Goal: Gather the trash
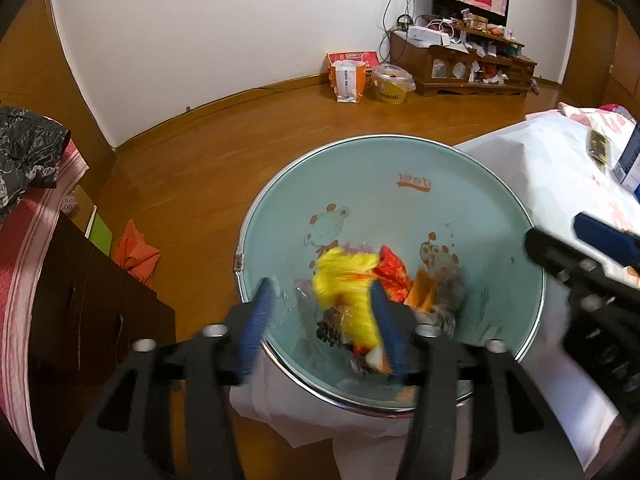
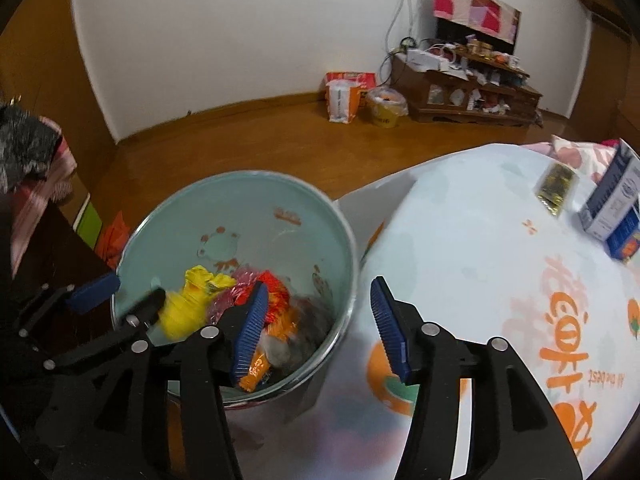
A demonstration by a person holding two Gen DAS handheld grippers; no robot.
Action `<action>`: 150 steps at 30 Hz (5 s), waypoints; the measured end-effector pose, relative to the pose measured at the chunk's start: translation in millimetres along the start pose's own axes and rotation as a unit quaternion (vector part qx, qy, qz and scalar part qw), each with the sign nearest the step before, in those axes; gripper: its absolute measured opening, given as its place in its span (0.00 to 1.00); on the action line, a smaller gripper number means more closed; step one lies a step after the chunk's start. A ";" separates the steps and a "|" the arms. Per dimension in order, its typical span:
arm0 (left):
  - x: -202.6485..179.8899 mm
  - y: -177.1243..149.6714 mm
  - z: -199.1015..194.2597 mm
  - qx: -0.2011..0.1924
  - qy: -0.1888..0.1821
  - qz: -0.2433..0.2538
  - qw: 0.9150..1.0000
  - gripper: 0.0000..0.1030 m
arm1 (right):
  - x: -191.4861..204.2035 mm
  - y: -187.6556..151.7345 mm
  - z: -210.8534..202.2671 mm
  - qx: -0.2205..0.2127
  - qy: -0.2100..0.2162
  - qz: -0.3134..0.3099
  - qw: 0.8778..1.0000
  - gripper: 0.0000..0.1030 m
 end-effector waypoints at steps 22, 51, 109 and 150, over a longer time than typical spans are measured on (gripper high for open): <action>-1.3 -47.0 -66.5 -0.027 0.044 0.016 0.999 0.92 | -55.5 -70.0 -62.9 -0.007 -0.052 0.114 0.992 0.90; -45.9 -50.5 -245.0 -0.260 -0.023 0.063 0.963 0.94 | -86.5 -68.4 -257.4 -0.246 -0.130 0.156 0.948 0.91; -45.7 -50.6 -284.9 -0.297 -0.020 0.065 0.952 0.94 | -100.0 -75.2 -292.4 -0.291 -0.130 0.185 0.930 0.94; -38.2 -50.2 -268.0 -0.264 -0.027 0.041 0.963 0.87 | -102.2 -77.0 -282.3 -0.272 -0.133 0.193 0.934 0.94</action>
Point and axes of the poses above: each gripper's, at about its wrist camera, not at the fingertips, and z roughly the way its jaws point, x to its left, y to its top, the point moved 6 cm from there along z, roughly the way its jaws point, and after that the axes turned 12 degrees about -y, right-handed, at the moved point
